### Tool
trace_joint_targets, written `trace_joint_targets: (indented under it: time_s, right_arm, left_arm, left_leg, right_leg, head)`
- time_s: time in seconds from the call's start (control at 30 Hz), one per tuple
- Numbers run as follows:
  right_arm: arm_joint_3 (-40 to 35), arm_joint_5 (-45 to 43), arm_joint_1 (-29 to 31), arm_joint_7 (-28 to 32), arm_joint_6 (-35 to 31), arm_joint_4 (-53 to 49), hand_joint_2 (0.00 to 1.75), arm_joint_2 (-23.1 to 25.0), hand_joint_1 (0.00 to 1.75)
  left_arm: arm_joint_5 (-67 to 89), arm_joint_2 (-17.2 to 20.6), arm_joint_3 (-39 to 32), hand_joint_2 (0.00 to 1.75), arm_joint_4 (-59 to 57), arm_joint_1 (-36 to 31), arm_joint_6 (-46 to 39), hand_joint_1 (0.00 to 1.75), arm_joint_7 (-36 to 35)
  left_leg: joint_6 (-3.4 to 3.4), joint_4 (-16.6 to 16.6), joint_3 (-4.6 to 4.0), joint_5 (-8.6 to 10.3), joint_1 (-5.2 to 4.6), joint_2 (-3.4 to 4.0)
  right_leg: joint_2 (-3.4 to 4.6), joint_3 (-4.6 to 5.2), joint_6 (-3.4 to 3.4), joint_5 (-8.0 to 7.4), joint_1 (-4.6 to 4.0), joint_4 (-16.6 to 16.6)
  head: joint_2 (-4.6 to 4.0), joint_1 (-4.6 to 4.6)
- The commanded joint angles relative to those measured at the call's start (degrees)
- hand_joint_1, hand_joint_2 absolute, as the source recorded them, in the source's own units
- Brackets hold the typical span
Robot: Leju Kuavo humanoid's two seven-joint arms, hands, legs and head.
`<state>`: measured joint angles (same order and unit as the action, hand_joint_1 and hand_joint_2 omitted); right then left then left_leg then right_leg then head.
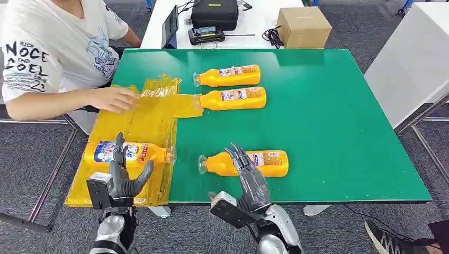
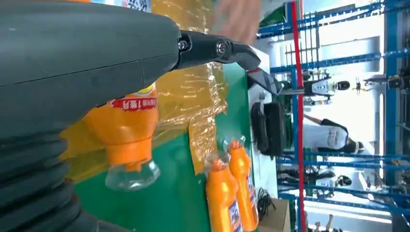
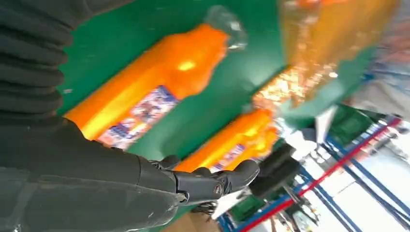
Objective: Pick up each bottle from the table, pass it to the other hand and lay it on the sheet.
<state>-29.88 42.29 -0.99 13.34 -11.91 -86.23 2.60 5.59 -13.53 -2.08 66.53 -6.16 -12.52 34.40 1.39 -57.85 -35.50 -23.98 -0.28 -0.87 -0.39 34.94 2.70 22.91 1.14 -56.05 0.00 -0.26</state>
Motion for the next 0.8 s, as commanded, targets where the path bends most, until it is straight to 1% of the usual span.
trace_joint_targets:
  time_s: [0.03, 0.1, 0.17, 0.2, 0.23, 0.3, 0.33, 0.4, 0.43, 0.6, 0.63, 0.73, 0.8]
  right_arm:
    - [2.03, -0.53, 1.08, -1.92, 2.54, 1.26, 1.75, -6.16, 0.00]
    - [2.03, -0.53, 1.08, -1.92, 2.54, 1.26, 1.75, -6.16, 0.00]
    - [1.98, -0.88, 1.78, -2.39, 3.52, 2.48, 1.75, -6.14, 0.00]
    - [1.85, -1.11, 2.60, -2.64, 4.16, 3.62, 1.75, -6.60, 0.00]
    - [2.13, -1.54, 3.13, -2.83, 4.45, 4.71, 1.75, -6.63, 0.00]
    - [2.30, -2.06, 4.49, -2.79, 5.07, 6.74, 1.75, -6.98, 0.00]
    - [2.49, -2.33, 5.24, -2.77, 5.29, 7.49, 1.75, -7.08, 0.00]
    - [2.89, -2.46, 6.28, -2.78, 5.42, 7.92, 1.75, -7.18, 0.00]
    - [2.66, -2.51, 6.93, -2.76, 5.46, 8.60, 1.75, -7.23, 0.00]
    - [1.84, -3.33, 11.60, -3.91, 7.74, 11.41, 1.75, -8.45, 0.00]
    - [1.96, -3.57, 12.47, -4.05, 7.98, 12.03, 1.75, -8.56, 0.00]
    - [1.52, -3.88, 14.81, -4.67, 8.76, 14.13, 1.75, -8.77, 0.00]
    - [1.05, -4.46, 16.31, -5.40, 9.65, 15.74, 1.75, -9.11, 0.00]
  left_arm:
    - [0.95, -0.31, -1.24, 1.75, 0.45, 0.64, 0.16, 0.00, -0.79]
    - [0.95, -0.31, -1.24, 1.75, 0.45, 0.64, 0.16, 0.00, -0.79]
    - [1.41, -0.13, -1.14, 1.75, -0.23, 0.34, -0.04, 0.00, -0.81]
    - [1.34, -0.11, -1.17, 1.75, -0.69, 0.17, 0.17, 0.00, -0.81]
    - [1.31, -0.15, -1.09, 1.75, -0.97, 0.06, 0.39, 0.00, -0.80]
    - [1.78, -0.08, -0.89, 1.75, -1.69, -0.36, 0.13, 0.00, -0.49]
    - [1.80, -0.05, -0.94, 1.75, -2.17, -0.58, 0.07, 0.00, -0.50]
    - [1.79, -0.04, -0.93, 1.75, -2.65, -0.58, 0.15, 0.00, -0.49]
    - [1.70, -0.03, -0.95, 1.75, -3.33, -0.78, 0.29, 0.00, -0.40]
    - [1.68, -0.09, -0.68, 1.75, -5.73, -1.54, 1.17, 0.00, -0.36]
    - [1.75, -0.17, -0.56, 1.75, -5.92, -1.69, 1.22, 0.00, -0.31]
    - [1.79, -0.26, -0.27, 1.75, -6.12, -1.83, 1.46, 0.00, -0.28]
    - [1.91, -0.17, 0.05, 1.75, -6.43, -1.98, 1.81, 0.00, -0.39]
  left_leg:
    - [-0.06, -0.01, 0.27, -0.12, 0.07, 0.09]
    - [-0.03, 0.03, 0.10, -0.02, 0.00, 0.03]
    - [-0.06, 0.00, 0.18, -0.08, 0.05, 0.08]
    - [-0.04, 0.04, 0.14, -0.04, 0.02, 0.07]
    - [-0.08, 0.02, 0.27, -0.11, 0.06, 0.09]
    - [-0.04, 0.05, 0.15, -0.03, 0.01, 0.07]
    - [-0.08, 0.03, 0.32, -0.12, 0.07, 0.14]
    - [-0.04, 0.05, 0.18, -0.03, 0.03, 0.08]
    - [-0.07, 0.03, 0.33, -0.11, 0.09, 0.16]
    - [-0.05, 0.04, 0.21, -0.05, 0.03, 0.15]
    - [-0.08, 0.00, 0.31, -0.10, 0.05, 0.21]
    - [-0.04, 0.03, 0.19, -0.02, 0.00, 0.09]
    - [-0.06, 0.01, 0.25, -0.06, 0.04, 0.15]
  right_leg:
    - [0.05, -0.29, -0.09, 0.06, -0.08, 0.07]
    - [0.01, -0.11, -0.05, 0.01, -0.01, 0.05]
    - [0.05, -0.19, -0.09, 0.03, -0.06, 0.05]
    - [0.05, -0.14, -0.06, 0.01, -0.03, 0.05]
    - [0.05, -0.28, -0.10, 0.06, -0.07, 0.06]
    - [0.05, -0.15, -0.05, 0.00, -0.02, 0.05]
    - [0.10, -0.32, -0.10, 0.05, -0.09, 0.07]
    - [0.05, -0.19, -0.05, -0.01, -0.04, 0.08]
    - [0.11, -0.35, -0.10, 0.03, -0.10, 0.11]
    - [0.12, -0.20, -0.06, -0.01, -0.03, 0.06]
    - [0.16, -0.29, -0.10, 0.02, -0.07, 0.05]
    - [0.06, -0.19, -0.05, -0.01, -0.01, 0.05]
    - [0.11, -0.24, -0.07, 0.00, -0.06, 0.06]
  head:
    - [0.00, 0.02]
    - [0.00, 0.02]
    - [0.00, 0.02]
    - [0.00, -0.02]
    - [0.00, 0.00]
    - [0.00, 0.00]
    - [0.00, -0.02]
    - [0.00, -0.02]
    - [0.00, 0.00]
    - [0.00, -0.02]
    - [0.00, 0.00]
    - [0.00, 0.00]
    - [0.00, 0.00]
